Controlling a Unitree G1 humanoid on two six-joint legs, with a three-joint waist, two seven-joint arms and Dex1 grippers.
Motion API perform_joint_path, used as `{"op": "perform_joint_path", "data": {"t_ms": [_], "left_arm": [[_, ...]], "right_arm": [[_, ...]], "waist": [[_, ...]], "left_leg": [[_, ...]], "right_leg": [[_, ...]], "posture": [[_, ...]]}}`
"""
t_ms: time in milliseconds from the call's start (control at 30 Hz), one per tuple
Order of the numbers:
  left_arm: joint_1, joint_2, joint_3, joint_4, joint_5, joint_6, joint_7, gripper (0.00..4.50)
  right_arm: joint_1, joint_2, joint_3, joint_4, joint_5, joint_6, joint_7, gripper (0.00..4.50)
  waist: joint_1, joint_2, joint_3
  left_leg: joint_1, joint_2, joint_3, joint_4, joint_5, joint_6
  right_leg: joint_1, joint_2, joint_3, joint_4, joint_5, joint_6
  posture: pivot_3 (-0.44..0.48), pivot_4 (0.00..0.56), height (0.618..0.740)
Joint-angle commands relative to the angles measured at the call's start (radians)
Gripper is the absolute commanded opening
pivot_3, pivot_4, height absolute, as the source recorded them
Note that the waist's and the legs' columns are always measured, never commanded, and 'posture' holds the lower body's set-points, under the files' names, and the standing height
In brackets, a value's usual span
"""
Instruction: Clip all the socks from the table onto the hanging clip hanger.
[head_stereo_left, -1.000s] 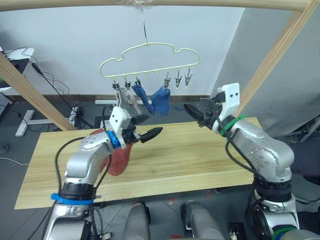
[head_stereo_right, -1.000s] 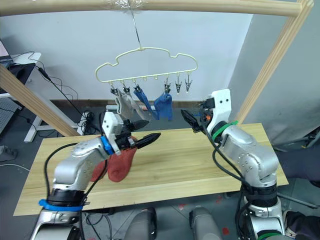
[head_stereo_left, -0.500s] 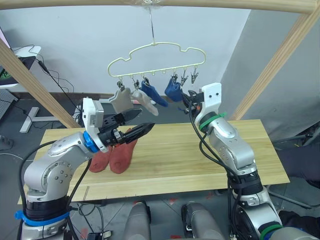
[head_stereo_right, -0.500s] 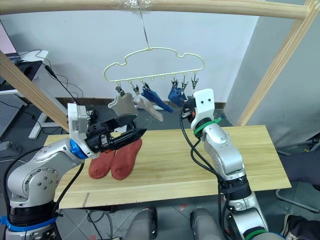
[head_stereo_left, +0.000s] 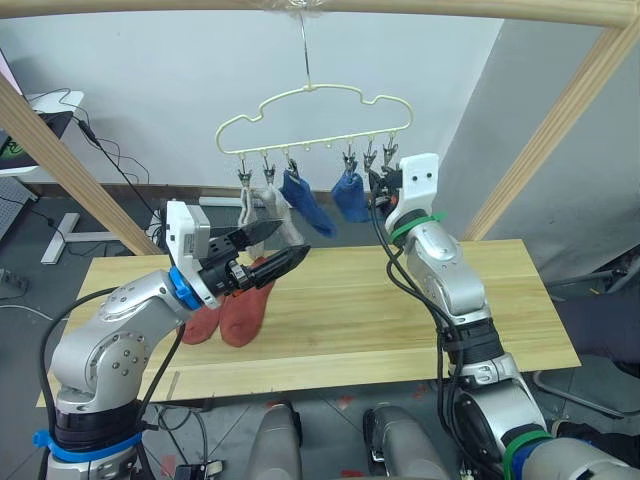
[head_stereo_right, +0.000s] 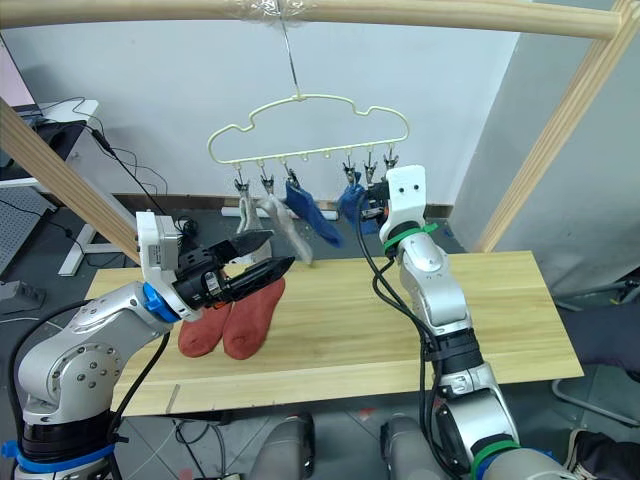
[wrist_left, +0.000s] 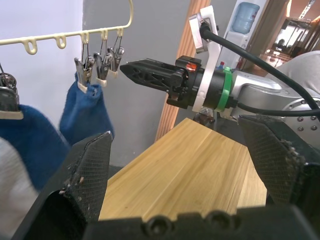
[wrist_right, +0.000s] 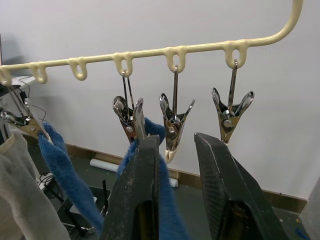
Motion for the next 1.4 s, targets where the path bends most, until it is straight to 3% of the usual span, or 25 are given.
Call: {"op": "perform_joint_path", "data": {"t_ms": [33,1400], "left_arm": [[-0.001,0.009,0.012,-0.036,-0.022,-0.017,0.0,4.5],[-0.017,0.017,-0.001,-0.033,-0.027,-0.019,0.004,4.5]], "right_arm": [[-0.044,0.014,-0.02,0.015,-0.007,-0.041,-0.008,1.15],[-0.25,0.045,-0.093,0.369,-0.019,-0.184,-0.062,1.15]], "waist": [[0.0,0.0,0.0],[0.023,0.0,0.0]], "left_leg": [[0.0,0.0,0.0,0.0,0.0,0.0],[0.0,0.0,0.0,0.0,0.0,0.0]], "right_leg": [[0.0,0.0,0.0,0.0,0.0,0.0],[0.0,0.0,0.0,0.0,0.0,0.0]], "posture": [[0.103,0.219,0.74],[0.117,0.216,0.74]]}}
